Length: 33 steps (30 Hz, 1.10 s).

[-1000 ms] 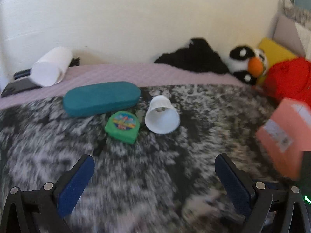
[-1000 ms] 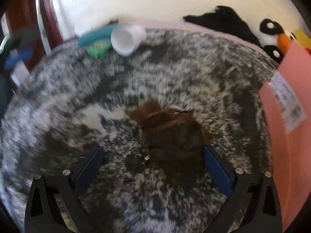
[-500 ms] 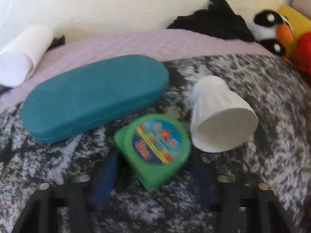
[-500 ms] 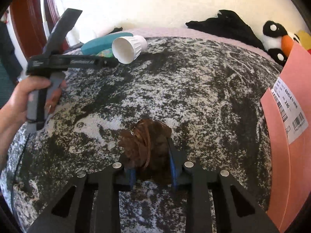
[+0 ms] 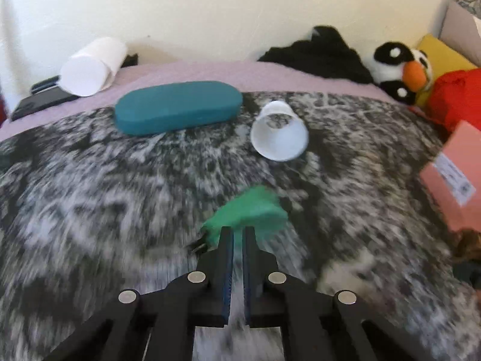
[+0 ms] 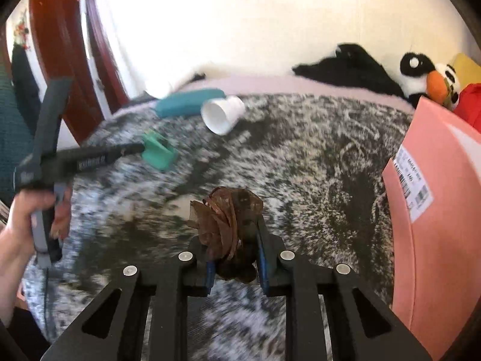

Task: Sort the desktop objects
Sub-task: 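Grasp the green tape measure with left tool while right tool grasps the brown hair tie, then carry the tape measure and hair tie into the pink box and release both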

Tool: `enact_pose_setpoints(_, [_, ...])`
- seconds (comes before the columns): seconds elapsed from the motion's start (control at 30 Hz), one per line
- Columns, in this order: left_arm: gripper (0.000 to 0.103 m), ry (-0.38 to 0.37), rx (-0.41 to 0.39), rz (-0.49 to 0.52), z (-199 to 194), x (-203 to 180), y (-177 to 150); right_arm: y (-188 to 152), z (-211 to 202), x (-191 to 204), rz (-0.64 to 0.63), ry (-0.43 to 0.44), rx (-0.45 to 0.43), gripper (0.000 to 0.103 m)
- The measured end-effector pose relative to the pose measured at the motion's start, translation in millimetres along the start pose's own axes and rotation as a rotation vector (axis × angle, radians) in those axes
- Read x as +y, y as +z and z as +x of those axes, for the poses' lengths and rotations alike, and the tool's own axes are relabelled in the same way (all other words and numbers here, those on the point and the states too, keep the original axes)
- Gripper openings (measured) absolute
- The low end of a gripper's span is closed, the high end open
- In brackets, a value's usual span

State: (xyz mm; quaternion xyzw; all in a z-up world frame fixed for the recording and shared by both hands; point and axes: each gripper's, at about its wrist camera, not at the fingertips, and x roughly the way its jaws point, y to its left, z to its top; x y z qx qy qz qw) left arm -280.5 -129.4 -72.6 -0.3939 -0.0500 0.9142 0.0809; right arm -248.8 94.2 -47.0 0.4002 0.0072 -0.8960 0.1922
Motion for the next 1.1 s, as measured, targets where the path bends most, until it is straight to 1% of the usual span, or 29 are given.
enact_pose_setpoints(0.13, [0.001,0.006,0.016,0.031,-29,-16,-23,-6,-31,14,0.031,0.027,-0.026,0.023])
enact_pose_setpoints(0.17, [0.005,0.007,0.019,0.034,-33,-18,-27,-8,-39,17,0.043,0.035,-0.028,0.023])
enact_pose_setpoints(0.2, [0.031,0.009,0.021,0.038,-35,-21,-29,-10,-47,21,0.049,0.044,-0.031,0.023])
enact_pose_setpoints(0.23, [0.073,0.014,0.020,0.043,-38,-24,-31,-12,-51,23,0.051,0.050,-0.034,0.023])
enact_pose_setpoints(0.27, [0.087,0.027,0.006,0.053,-39,-27,-32,-14,-56,24,0.054,0.056,-0.038,0.023])
enact_pose_setpoints(0.3, [0.093,0.040,-0.024,0.070,-40,-31,-32,-16,-61,25,0.063,0.063,-0.038,0.023])
enact_pose_setpoints(0.33, [0.093,0.050,-0.039,0.090,-38,-34,-30,-17,-62,26,0.064,0.069,-0.031,0.023])
enact_pose_setpoints(0.37, [0.093,0.064,-0.037,0.115,-31,-37,-26,-18,-62,27,0.064,0.074,-0.024,0.023])
enact_pose_setpoints(0.5, [0.093,0.102,0.015,0.151,8,-37,-5,-18,-60,27,0.043,0.073,0.000,0.023])
enact_pose_setpoints(0.63, [0.092,0.102,0.083,0.136,50,-31,3,-13,-53,13,0.048,0.076,0.028,0.023])
enact_pose_setpoints(0.67, [0.088,0.099,0.098,0.138,59,-31,2,-12,-52,8,0.048,0.070,0.030,0.023])
enact_pose_setpoints(0.7, [0.060,0.092,0.100,0.146,61,-34,-2,-12,-51,4,0.048,0.063,0.033,0.023])
enact_pose_setpoints(0.73, [0.058,0.084,0.102,0.155,63,-36,-6,-11,-50,0,0.049,0.057,0.036,0.023])
enact_pose_setpoints(0.8, [0.058,0.067,0.104,0.167,66,-40,-13,-10,-48,-8,0.049,0.045,0.041,0.023])
enact_pose_setpoints(0.87, [0.058,0.047,0.090,0.140,56,-40,-14,-9,-46,-16,0.050,0.033,0.047,0.023])
enact_pose_setpoints(0.97, [0.058,0.058,0.045,0.131,27,-48,-18,-9,-51,-22,0.055,0.031,0.038,0.023])
enact_pose_setpoints(1.1, [0.058,0.044,-0.045,0.129,-30,-71,-19,-9,-70,-16,0.041,0.047,-0.001,0.023])
